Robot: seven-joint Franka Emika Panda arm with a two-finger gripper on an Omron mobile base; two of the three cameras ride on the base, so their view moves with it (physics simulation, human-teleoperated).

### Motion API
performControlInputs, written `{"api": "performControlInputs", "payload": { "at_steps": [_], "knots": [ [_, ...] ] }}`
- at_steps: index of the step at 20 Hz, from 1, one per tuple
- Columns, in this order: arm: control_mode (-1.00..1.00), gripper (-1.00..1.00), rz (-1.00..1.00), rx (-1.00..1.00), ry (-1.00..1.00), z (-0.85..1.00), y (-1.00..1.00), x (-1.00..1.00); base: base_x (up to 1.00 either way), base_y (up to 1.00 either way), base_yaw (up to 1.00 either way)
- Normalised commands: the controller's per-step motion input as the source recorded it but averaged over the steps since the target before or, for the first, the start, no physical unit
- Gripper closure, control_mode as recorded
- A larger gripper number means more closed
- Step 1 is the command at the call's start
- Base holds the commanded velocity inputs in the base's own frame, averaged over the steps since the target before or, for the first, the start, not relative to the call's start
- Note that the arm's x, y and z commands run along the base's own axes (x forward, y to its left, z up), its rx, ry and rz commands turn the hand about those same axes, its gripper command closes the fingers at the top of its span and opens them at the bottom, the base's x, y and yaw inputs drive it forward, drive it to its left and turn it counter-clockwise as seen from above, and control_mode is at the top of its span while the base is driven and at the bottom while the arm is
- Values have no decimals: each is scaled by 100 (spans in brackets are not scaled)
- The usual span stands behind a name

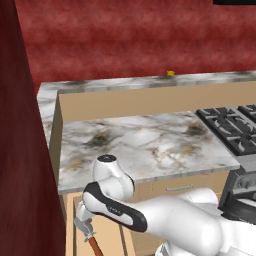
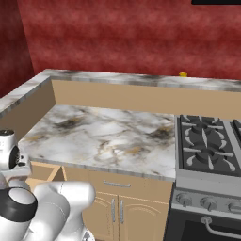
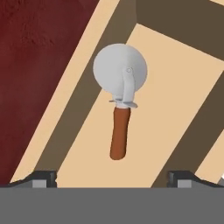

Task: Take the pizza cutter from the drawer on the left and place it on the dining counter for cutting.

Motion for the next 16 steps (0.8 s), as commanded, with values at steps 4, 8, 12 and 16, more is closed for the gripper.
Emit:
{"api": "performControlInputs", "payload": {
  "at_steps": [4, 8, 12, 16],
  "knots": [
    [-100, -100, -2, -5, 1, -42, 0, 21, 0, 0, 0],
    [-100, -100, -1, 0, 11, -21, 0, 12, 0, 0, 0],
    [-100, -100, 0, 0, 19, -10, 3, 9, 0, 0, 0],
    [-100, -100, 0, -2, 12, -23, 12, 1, 0, 0, 0]
  ]
}}
